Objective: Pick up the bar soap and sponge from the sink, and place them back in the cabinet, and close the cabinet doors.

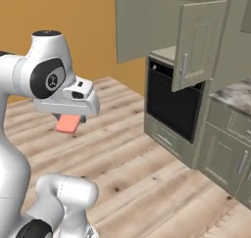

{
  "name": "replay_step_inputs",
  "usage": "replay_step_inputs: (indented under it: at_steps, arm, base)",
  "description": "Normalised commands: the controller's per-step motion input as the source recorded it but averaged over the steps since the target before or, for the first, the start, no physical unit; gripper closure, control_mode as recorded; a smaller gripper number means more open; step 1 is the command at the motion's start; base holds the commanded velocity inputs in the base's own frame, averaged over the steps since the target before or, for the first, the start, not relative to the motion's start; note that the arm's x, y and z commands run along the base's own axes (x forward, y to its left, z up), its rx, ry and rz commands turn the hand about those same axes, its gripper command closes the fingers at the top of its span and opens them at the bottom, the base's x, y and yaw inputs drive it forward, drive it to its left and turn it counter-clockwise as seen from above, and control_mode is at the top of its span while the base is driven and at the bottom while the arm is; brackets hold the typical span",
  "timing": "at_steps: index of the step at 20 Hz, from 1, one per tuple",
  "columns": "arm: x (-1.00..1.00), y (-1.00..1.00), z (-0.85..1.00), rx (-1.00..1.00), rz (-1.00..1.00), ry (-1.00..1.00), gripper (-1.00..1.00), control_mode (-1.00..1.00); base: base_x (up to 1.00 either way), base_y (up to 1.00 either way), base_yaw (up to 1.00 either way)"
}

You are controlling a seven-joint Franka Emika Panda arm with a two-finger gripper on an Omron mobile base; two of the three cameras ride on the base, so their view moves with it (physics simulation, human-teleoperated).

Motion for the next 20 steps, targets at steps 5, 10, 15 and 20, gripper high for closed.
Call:
replay_step_inputs:
  at_steps: [5, 10, 15, 20]
  arm:
    - [0.00, 0.00, 0.00, 0.00, 0.00, 0.00, 1.00, 1.00]
    - [0.00, 0.00, 0.00, 0.00, 0.00, 0.00, 1.00, 1.00]
    - [0.00, 0.00, 0.00, 0.00, 0.00, 0.00, 1.00, 1.00]
    - [0.00, 0.00, 0.00, 0.00, 0.00, 0.00, 1.00, 1.00]
  base:
    - [0.76, 0.74, -0.11]
    - [0.66, 0.72, -0.15]
    - [0.18, 0.66, -0.39]
    - [0.11, 0.52, -0.44]
